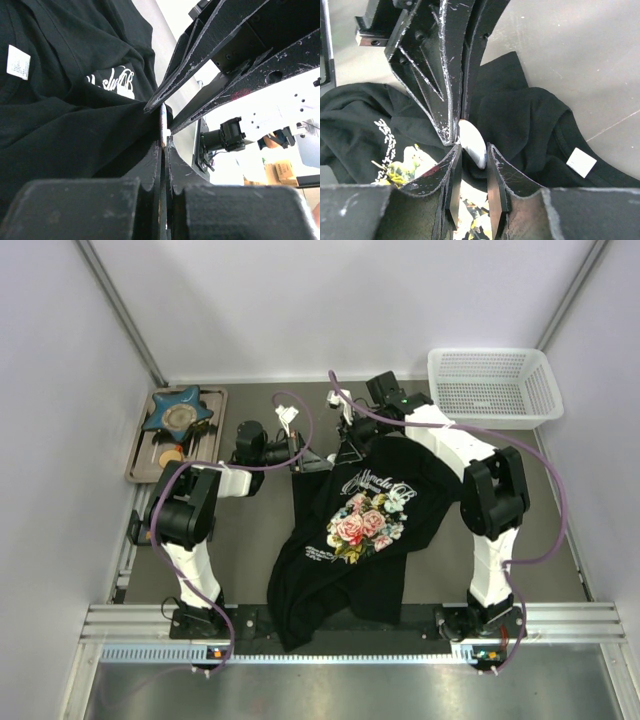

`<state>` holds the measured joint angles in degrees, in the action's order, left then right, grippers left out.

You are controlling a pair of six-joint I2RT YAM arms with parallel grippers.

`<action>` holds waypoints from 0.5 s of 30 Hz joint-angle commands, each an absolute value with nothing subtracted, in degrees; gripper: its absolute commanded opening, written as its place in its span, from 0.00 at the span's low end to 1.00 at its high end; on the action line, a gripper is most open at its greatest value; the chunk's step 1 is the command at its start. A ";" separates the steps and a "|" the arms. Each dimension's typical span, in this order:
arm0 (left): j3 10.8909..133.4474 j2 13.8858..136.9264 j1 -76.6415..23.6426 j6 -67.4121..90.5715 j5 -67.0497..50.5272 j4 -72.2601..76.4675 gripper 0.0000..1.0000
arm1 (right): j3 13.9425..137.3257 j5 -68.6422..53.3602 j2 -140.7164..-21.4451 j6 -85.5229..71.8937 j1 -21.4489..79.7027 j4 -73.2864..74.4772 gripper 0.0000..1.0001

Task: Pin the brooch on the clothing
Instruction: Pin the brooch to the clothes.

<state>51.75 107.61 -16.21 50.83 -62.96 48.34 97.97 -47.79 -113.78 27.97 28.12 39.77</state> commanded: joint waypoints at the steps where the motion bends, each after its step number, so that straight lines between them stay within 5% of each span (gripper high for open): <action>1: 53.26 103.71 -17.05 51.15 -64.34 52.38 0.00 | 98.53 -41.31 -113.56 25.05 30.41 33.93 0.23; 15: 51.77 102.04 -17.14 50.45 -63.72 52.38 0.00 | 98.61 -31.29 -114.26 21.01 31.03 32.70 0.04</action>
